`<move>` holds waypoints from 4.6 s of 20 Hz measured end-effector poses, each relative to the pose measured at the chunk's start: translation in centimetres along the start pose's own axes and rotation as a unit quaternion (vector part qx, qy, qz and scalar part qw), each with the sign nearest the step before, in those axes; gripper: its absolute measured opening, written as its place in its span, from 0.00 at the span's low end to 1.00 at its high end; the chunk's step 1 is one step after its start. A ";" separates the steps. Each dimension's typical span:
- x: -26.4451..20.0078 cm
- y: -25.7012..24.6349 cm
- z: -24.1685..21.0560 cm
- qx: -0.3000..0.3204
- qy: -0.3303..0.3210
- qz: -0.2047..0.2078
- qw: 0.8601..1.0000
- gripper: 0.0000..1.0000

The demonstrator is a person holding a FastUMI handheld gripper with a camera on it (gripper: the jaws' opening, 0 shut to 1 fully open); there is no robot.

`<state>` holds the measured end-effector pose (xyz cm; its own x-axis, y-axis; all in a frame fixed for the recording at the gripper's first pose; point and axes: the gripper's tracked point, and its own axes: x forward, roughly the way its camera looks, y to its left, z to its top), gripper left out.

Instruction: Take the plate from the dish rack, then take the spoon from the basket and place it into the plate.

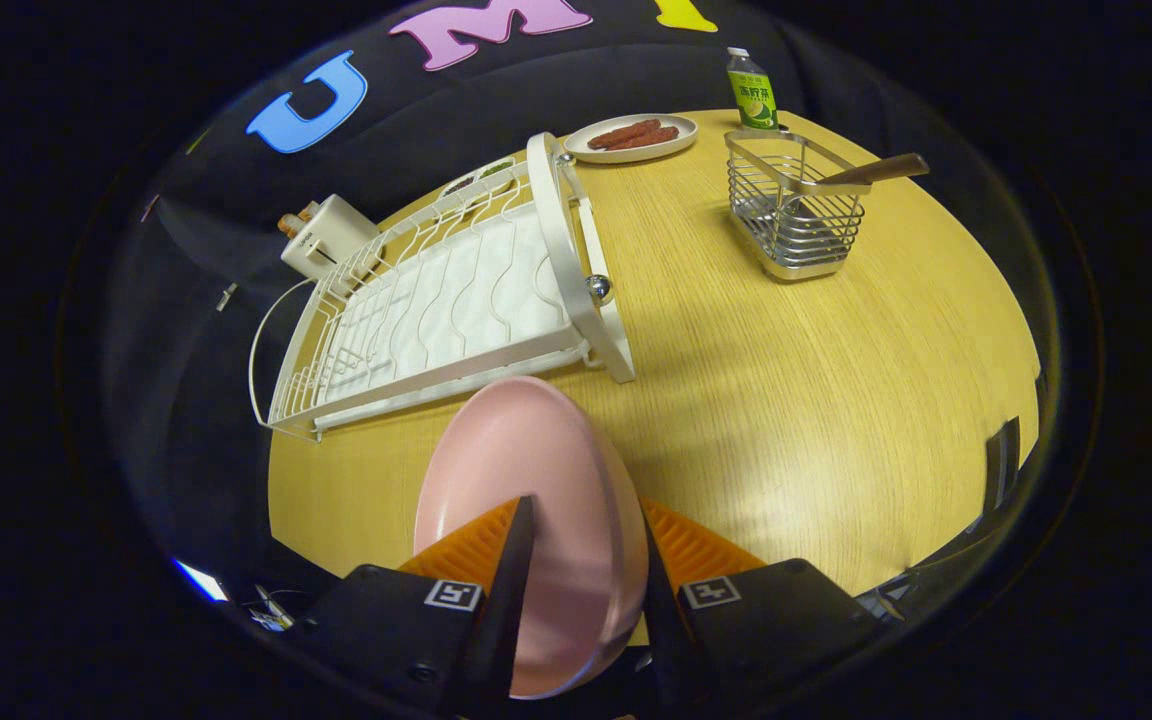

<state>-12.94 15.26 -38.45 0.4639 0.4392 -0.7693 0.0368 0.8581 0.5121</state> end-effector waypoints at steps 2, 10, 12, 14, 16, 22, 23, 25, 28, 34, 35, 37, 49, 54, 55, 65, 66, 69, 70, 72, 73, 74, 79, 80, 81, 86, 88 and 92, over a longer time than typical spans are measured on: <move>-0.2 -1.3 -0.4 -0.025 0.002 -0.027 0.999 0.65; -4.3 -3.0 3.9 -0.069 -0.069 -0.044 0.994 0.69; -6.7 -2.7 7.4 -0.079 -0.114 -0.039 0.990 0.69; -9.4 -3.0 11.9 -0.097 -0.170 -0.044 0.980 0.69; -11.8 -4.2 16.3 -0.122 -0.224 -0.062 0.965 0.69; -11.6 -11.7 22.1 -0.157 -0.233 -0.148 0.948 0.64; -11.0 -12.9 22.3 -0.161 -0.224 -0.156 0.949 0.64; -9.6 -14.5 22.0 -0.161 -0.203 -0.161 0.952 0.63; -7.4 -16.3 21.0 -0.156 -0.171 -0.164 0.959 0.62; -6.0 -16.3 19.2 -0.134 -0.142 -0.142 0.970 0.29; -6.1 -15.7 19.3 -0.131 -0.144 -0.131 0.972 0.25; -6.1 -14.8 19.6 -0.131 -0.147 -0.115 0.974 0.19; -10.4 -12.3 23.2 -0.147 -0.191 -0.101 0.965 0.11; -15.4 -9.8 24.0 -0.149 -0.225 -0.074 0.960 0.11; -16.6 -9.1 24.0 -0.154 -0.231 -0.066 0.958 0.10; -19.9 3.2 14.5 -0.259 -0.171 0.095 0.946 0.10; -19.0 4.1 13.2 -0.272 -0.161 0.102 0.943 0.11; -16.2 7.3 9.6 -0.295 -0.136 0.129 0.937 0.11; -15.1 8.3 8.5 -0.296 -0.127 0.138 0.937 0.11; -13.5 9.6 7.1 -0.302 -0.119 0.148 0.934 0.11; -12.8 10.3 6.5 -0.307 -0.117 0.152 0.932 0.11; -12.1 10.8 6.1 -0.311 -0.116 0.155 0.930 0.11; -9.8 11.0 3.5 -0.334 -0.099 0.145 0.926 0.11; -9.5 10.5 2.9 -0.340 -0.092 0.141 0.925 0.11; -9.4 10.6 2.6 -0.339 -0.093 0.145 0.925 0.11; -8.6 9.6 1.4 -0.340 -0.072 0.141 0.927 0.11; -8.3 8.4 0.8 -0.330 -0.056 0.128 0.934 0.11; -7.8 7.3 0.9 -0.319 -0.054 0.103 0.941 0.19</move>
<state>-15.49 17.85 -28.36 0.4910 0.6143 -0.6177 -0.5862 0.7575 0.2874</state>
